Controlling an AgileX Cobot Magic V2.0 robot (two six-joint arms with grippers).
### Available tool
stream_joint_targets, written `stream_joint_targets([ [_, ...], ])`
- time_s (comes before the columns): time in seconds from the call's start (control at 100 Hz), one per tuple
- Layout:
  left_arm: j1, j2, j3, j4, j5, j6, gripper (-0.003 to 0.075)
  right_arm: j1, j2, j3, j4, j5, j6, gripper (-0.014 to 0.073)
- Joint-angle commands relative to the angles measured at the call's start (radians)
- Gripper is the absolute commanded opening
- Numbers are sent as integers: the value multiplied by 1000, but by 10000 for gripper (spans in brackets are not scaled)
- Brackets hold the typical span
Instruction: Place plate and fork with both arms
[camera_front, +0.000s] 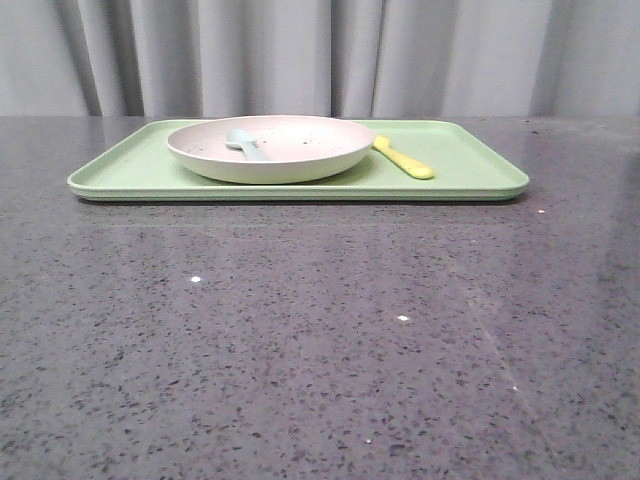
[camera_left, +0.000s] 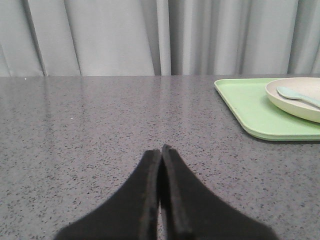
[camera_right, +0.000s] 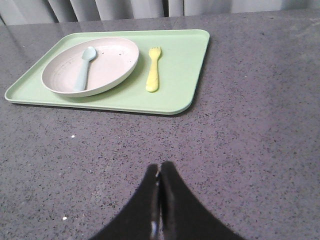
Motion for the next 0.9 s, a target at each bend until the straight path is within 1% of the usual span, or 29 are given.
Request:
stream_joint_targets([
  [0.0,2,-29,13,-4,-71,-13,-20,-5,7,-26,-8,-71,-1,-68],
  [0.17,2,-29,13,-4,-71,-13,-20,-11,7,-19,-17,-78,-1,-68],
  [0.23,2,-29,13,-4,-71,-13,-20,-29,7,-10,-20,-87,-1,-68],
  [0.3,2,-29,13,-4,-71,-13,-20,-61,4,13,-29,-130,-1,-68],
  [0.54,2,-29,13,-4,-71,-13,-20,-206,-82,210,-43,-491,-1,-68],
  [0.63,2,-29,13,-4,-71,-13,-20,-248,-124,283,-63,-574,-5,-68],
  [0.77,2,-29,13,-4,-71,-13,-20,-293,-194,384,-105,-599,-5,-68],
  [0.89,2,-29,13,-4,-71,-13,-20,-299,-264,465,-114,-599,-5,-68],
])
